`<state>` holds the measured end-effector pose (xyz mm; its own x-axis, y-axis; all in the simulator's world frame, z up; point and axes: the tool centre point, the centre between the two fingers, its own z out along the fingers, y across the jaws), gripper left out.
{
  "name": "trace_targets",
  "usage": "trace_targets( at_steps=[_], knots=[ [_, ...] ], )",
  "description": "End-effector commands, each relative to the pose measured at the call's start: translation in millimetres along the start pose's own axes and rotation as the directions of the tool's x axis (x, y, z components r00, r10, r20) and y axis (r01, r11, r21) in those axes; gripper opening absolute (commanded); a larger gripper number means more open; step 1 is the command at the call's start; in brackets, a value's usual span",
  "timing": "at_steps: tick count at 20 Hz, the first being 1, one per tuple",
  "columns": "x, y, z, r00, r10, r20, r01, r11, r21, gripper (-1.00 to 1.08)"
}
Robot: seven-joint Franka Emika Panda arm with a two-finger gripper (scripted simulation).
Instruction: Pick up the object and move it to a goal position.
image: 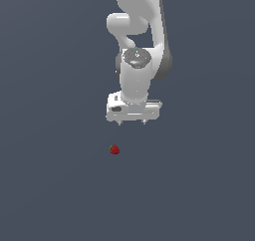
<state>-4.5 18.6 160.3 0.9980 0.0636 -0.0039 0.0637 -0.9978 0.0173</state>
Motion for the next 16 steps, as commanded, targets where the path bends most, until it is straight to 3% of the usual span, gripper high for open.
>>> trace_targets(
  at_steps=[1, 16],
  knots=[
    [0, 1, 0, 1.000, -0.002, 0.000, 0.002, 1.000, 0.000, 1.00],
    [24, 29, 29, 0.988, -0.153, -0.001, 0.153, 0.988, 0.002, 1.00]
  ],
)
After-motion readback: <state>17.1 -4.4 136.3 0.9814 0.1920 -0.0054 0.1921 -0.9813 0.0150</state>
